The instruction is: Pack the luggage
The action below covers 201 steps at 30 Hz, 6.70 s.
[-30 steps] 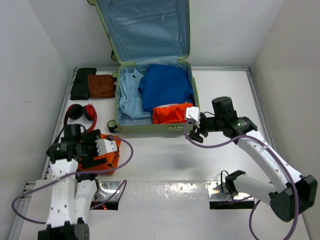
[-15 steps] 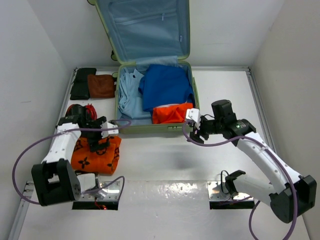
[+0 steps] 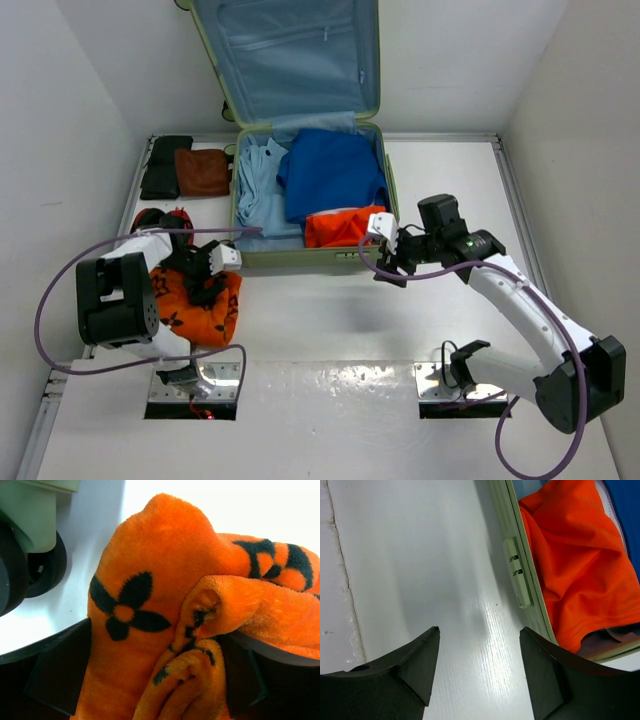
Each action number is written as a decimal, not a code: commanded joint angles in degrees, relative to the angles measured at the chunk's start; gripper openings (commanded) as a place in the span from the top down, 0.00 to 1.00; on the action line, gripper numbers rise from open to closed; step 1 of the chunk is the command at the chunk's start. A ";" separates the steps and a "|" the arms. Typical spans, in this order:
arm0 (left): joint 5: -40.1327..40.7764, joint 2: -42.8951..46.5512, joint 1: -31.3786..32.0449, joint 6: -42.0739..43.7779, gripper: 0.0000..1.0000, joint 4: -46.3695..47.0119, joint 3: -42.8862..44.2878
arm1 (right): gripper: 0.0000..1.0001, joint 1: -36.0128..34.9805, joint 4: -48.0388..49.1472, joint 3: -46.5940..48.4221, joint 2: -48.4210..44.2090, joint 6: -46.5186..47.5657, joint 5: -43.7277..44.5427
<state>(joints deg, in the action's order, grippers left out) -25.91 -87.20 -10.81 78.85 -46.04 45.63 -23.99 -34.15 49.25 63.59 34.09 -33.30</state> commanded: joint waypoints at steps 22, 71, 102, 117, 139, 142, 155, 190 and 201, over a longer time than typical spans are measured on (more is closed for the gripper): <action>-10.19 31.04 3.51 5.80 1.00 -28.67 22.28 | 0.42 1.75 -0.30 -3.11 -7.78 0.46 0.34; 20.57 -18.18 39.37 -64.52 1.00 40.76 16.60 | 0.42 11.16 -1.53 -4.78 -9.36 0.63 -1.42; 18.51 -8.09 39.47 -76.21 0.22 27.76 29.69 | 0.40 10.72 -6.19 -2.15 -13.50 1.51 -0.63; 22.06 3.35 34.72 -68.82 0.87 11.68 28.22 | 0.40 9.31 -1.89 -2.67 -11.39 -0.95 -0.98; 11.34 -0.54 34.10 -75.33 0.46 14.84 29.42 | 0.40 8.96 -4.61 -2.76 -12.88 0.89 0.08; 9.74 1.85 34.10 -74.02 0.46 12.48 32.41 | 0.40 8.96 -4.52 -2.85 -13.40 0.81 0.16; 12.53 -3.32 40.77 -75.07 0.71 13.52 28.39 | 0.40 9.22 -3.03 -2.67 -11.04 0.02 0.34; 24.85 15.91 9.17 -75.52 0.00 3.77 28.23 | 0.40 8.26 -2.76 -2.41 -10.68 1.16 -0.89; 18.79 6.71 -6.15 -63.31 0.00 4.29 19.16 | 0.40 8.26 -0.92 -3.20 -8.84 1.25 -1.33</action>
<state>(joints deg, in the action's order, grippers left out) -4.32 -77.54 -15.38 9.19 -42.76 65.52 -15.51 -37.47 46.17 54.13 34.92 -33.06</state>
